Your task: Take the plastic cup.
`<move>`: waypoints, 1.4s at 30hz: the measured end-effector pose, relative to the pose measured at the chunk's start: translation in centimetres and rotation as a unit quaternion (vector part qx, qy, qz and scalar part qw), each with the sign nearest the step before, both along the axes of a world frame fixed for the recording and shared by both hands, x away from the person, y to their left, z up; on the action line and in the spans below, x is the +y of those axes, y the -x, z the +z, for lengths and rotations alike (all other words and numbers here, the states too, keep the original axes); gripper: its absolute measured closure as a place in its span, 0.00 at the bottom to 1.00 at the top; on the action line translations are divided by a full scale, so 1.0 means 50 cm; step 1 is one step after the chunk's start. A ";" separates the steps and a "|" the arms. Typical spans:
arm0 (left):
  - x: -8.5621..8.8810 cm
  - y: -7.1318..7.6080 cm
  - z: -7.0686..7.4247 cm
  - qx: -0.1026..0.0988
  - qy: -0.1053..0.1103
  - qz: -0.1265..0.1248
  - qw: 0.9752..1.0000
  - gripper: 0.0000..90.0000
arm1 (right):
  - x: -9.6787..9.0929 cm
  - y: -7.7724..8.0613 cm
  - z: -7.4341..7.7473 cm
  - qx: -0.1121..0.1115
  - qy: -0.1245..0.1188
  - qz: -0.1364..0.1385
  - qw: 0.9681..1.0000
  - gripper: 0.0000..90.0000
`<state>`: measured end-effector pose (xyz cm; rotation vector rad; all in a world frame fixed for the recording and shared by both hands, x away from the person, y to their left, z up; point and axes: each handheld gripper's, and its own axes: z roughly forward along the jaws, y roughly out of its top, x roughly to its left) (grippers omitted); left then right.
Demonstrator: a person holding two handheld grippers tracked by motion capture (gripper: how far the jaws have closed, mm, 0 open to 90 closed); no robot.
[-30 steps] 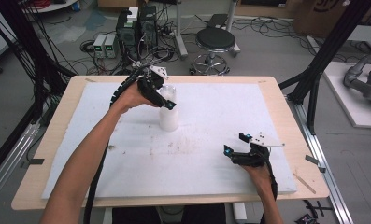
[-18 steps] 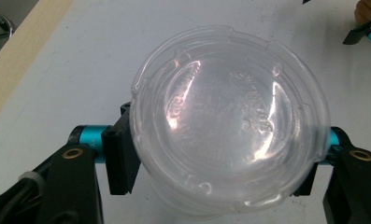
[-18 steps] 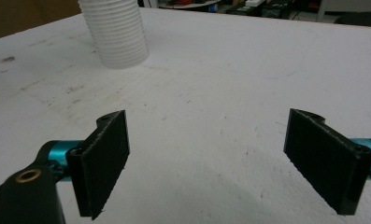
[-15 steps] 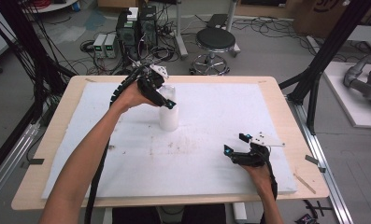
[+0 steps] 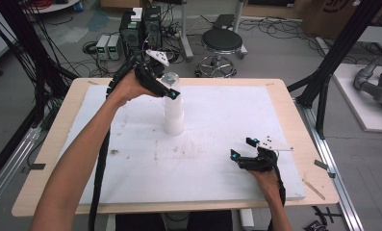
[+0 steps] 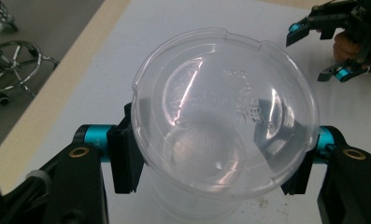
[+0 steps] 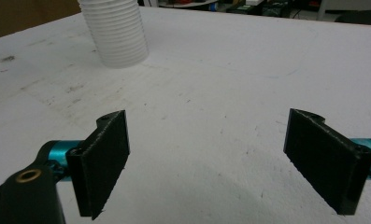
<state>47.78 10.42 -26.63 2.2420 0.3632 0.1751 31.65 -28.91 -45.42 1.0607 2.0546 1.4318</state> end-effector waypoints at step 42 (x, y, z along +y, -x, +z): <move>0.116 0.250 -0.099 -0.039 0.209 -0.023 0.977 0.41 | -0.005 0.010 0.000 -0.018 -0.013 0.003 1.000 0.16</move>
